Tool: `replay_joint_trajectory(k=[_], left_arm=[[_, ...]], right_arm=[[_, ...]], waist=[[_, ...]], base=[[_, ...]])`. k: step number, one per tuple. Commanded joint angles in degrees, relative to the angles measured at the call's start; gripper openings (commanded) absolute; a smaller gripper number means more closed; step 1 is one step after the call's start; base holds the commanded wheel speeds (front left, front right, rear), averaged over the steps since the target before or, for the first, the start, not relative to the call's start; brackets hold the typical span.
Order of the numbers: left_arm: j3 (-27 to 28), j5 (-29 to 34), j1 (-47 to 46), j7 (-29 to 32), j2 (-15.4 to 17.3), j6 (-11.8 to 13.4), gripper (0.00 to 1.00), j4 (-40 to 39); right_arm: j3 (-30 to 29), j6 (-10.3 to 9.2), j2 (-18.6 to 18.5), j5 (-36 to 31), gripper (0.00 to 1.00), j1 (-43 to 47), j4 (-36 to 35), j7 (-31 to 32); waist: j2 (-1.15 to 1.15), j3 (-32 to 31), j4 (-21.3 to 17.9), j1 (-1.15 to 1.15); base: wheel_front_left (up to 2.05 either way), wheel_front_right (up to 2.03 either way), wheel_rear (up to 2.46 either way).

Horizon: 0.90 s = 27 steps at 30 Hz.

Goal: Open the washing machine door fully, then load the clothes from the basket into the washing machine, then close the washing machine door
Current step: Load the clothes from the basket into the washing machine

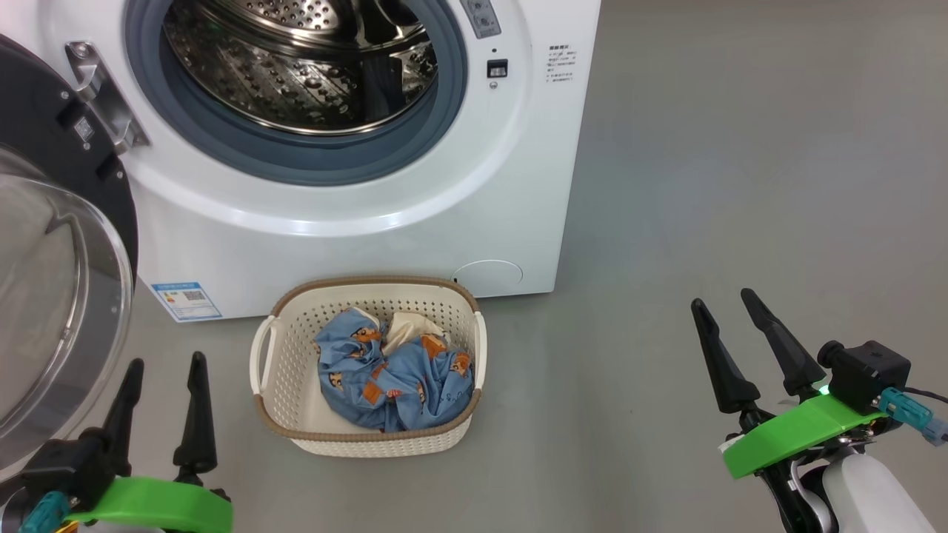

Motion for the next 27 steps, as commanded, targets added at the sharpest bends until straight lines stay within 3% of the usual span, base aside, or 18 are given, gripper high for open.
replay_joint_trajectory(k=[1, 9, 27], left_arm=[[2.3, 0.8, -2.0, -0.4, 1.2, -0.1, 1.0, -1.0], [2.2, 0.9, -2.2, -0.4, 1.3, -0.3, 1.0, -1.1], [2.1, 0.6, -2.6, -0.4, 1.5, 0.0, 1.0, -0.8]], right_arm=[[1.3, 0.09, -0.4, -0.2, 1.0, -0.5, -1.2, -0.7], [1.3, 0.09, -0.2, -0.2, 1.0, -0.6, -1.1, -0.7], [1.0, 0.09, -0.1, -0.2, 1.0, -0.6, -1.1, -0.7]], waist=[[0.0, 0.0, 0.0, 0.0], [0.0, 0.0, 0.0, 0.0], [0.0, 0.1, 0.4, 0.0]], base=[[0.0, 0.0, 0.0], [0.48, -0.48, 0.0], [1.35, -1.35, 0.0]])
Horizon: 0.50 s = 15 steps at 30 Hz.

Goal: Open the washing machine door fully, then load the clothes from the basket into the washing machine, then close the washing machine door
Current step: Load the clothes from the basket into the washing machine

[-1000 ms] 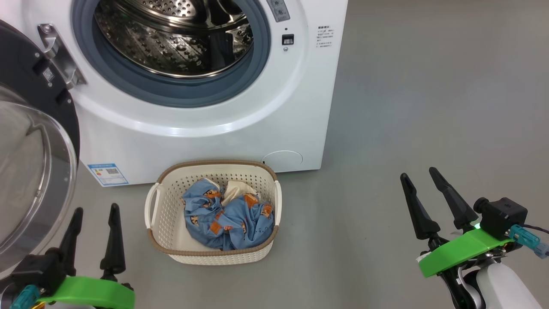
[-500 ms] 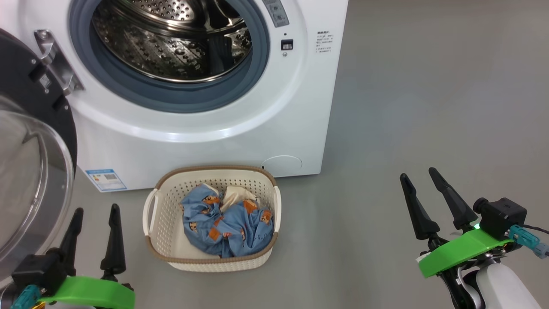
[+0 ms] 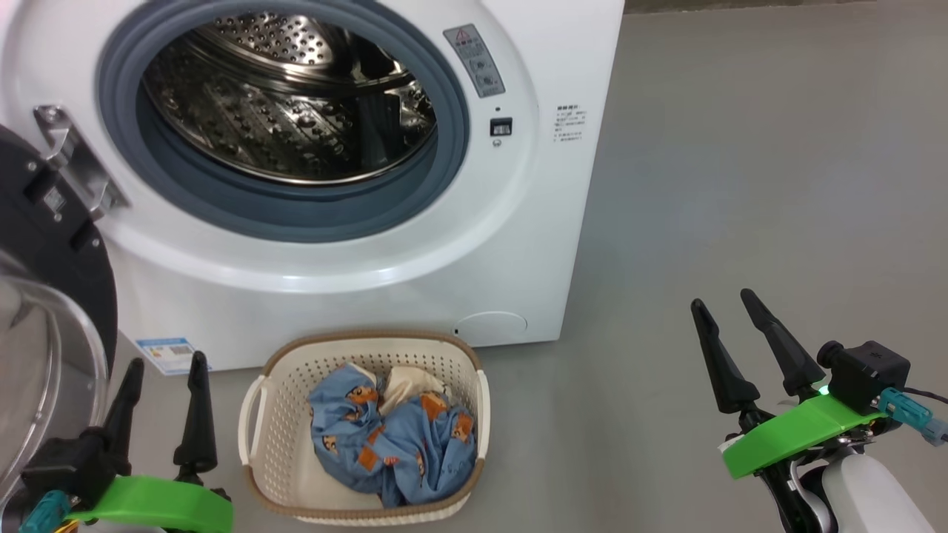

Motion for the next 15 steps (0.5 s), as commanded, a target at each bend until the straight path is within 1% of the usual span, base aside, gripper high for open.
replay_joint_trajectory(k=[1, 8, 11, 15], left_arm=[[2.1, 0.2, -2.4, -0.4, 1.5, 0.2, 1.0, -1.0], [2.1, -0.3, -2.3, -0.4, 1.5, 0.1, 1.0, -1.2], [2.1, -0.4, -2.3, -0.4, 1.5, 0.1, 1.0, -1.3], [2.0, -0.4, -2.2, -0.4, 1.6, 0.2, 1.0, -1.3]], right_arm=[[1.1, 0.09, -0.2, -0.2, 1.0, -0.6, -1.2, -0.7], [1.0, 0.09, -0.1, -0.2, 1.0, -0.6, -1.1, -0.7], [1.1, 0.09, -0.1, -0.1, 1.0, -0.7, -1.1, -0.7], [1.0, 0.09, -0.1, -0.2, 1.0, -0.6, -1.1, -0.7]], waist=[[0.0, 0.0, 0.0, 0.0], [0.0, -0.1, 0.1, 0.0], [0.0, -0.1, 0.1, 0.0], [0.0, -0.2, 0.1, 0.0]], base=[[1.4, -1.4, 0.0], [1.2, -1.2, 0.0], [0.6, -0.6, 0.0], [0.14, -0.14, 0.0]])
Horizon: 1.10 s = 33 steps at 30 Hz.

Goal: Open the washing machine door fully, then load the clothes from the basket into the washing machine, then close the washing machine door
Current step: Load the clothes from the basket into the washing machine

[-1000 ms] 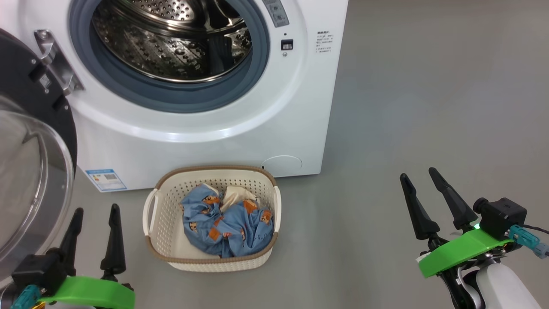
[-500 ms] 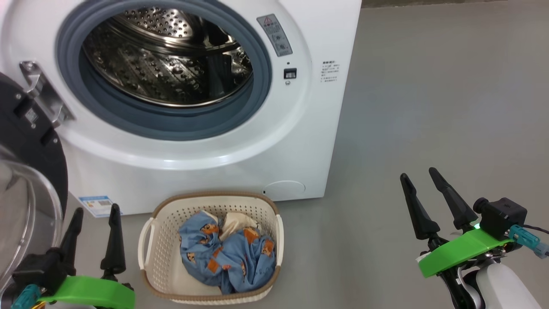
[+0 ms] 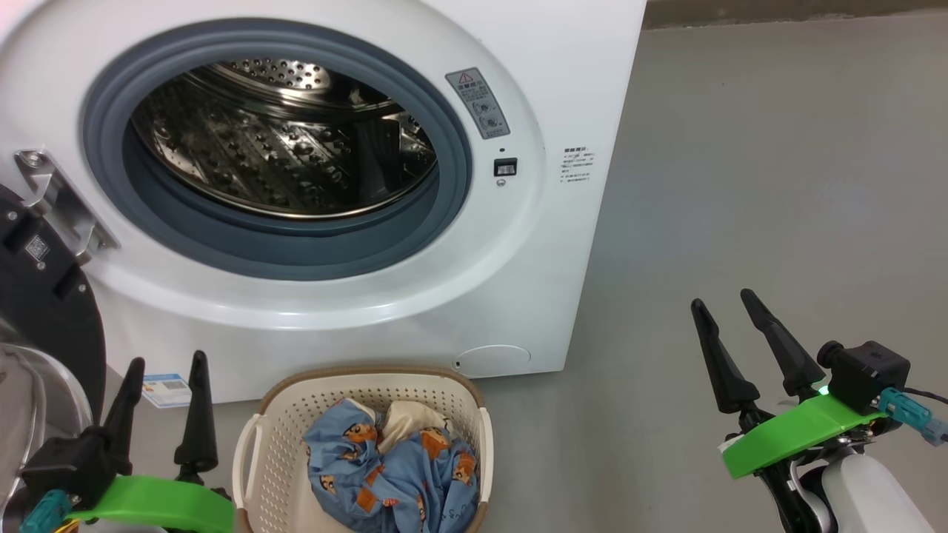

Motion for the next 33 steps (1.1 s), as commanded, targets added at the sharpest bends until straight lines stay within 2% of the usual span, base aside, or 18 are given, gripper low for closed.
replay_joint_trajectory(k=[1, 33], left_arm=[[2.0, -0.2, -2.0, -0.4, 1.5, 0.3, 1.0, -1.4], [1.1, -0.6, -2.4, -0.4, 2.3, 1.2, 1.0, -0.8]], right_arm=[[1.0, 0.09, -0.2, -0.2, 1.0, -0.6, -1.2, -0.7], [1.1, 0.09, -0.2, -0.1, 1.0, -0.6, -1.2, -0.7]], waist=[[0.0, 0.0, 0.0, 0.0], [0.0, 0.2, 0.1, 0.0]], base=[[0.0, 0.0, 0.0], [0.0, 0.0, 0.0]])
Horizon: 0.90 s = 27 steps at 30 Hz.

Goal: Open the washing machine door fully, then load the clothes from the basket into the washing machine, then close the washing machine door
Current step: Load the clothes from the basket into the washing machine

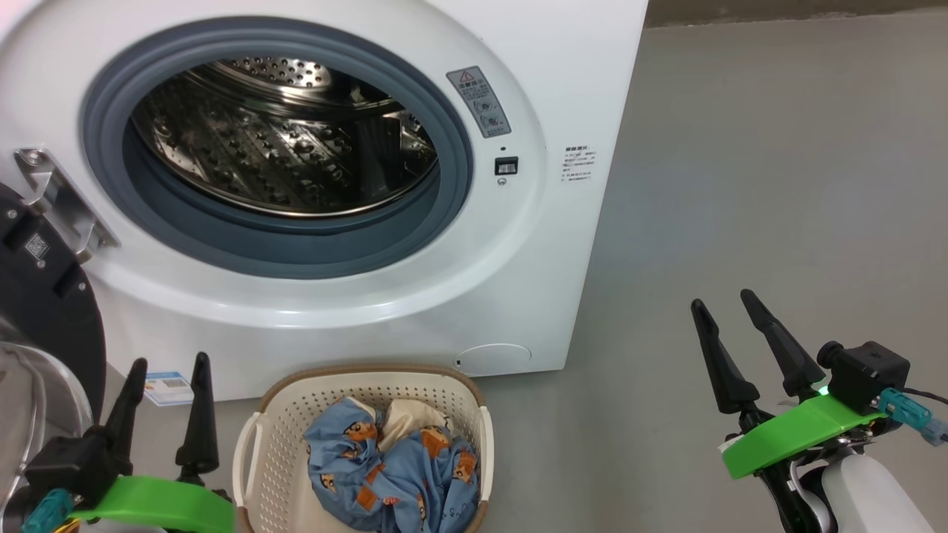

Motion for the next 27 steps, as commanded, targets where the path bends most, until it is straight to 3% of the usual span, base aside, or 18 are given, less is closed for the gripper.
replay_joint_trajectory(k=[1, 13, 27], left_arm=[[1.9, -0.5, -2.3, -0.4, 1.7, 0.3, 1.0, -1.0], [1.2, -0.8, -2.9, -0.1, 2.1, 0.0, 1.0, -0.5], [0.1, -1.7, -6.4, 1.7, 3.4, -1.6, 1.0, 1.0]], right_arm=[[1.1, 0.09, -0.2, -0.1, 1.0, -0.6, -1.3, -0.7], [1.8, 0.09, 0.1, -0.1, 1.0, -1.3, -1.5, -0.7], [1.5, 0.09, 2.0, -0.5, 1.0, -3.6, -2.6, -0.7]], waist=[[0.0, 0.1, 0.0, 0.0], [0.0, 2.4, -1.3, 0.0], [0.0, 10.9, -4.1, 0.0]], base=[[0.0, 0.0, 0.0], [0.0, 0.0, 0.0], [0.0, 0.0, 0.0]])
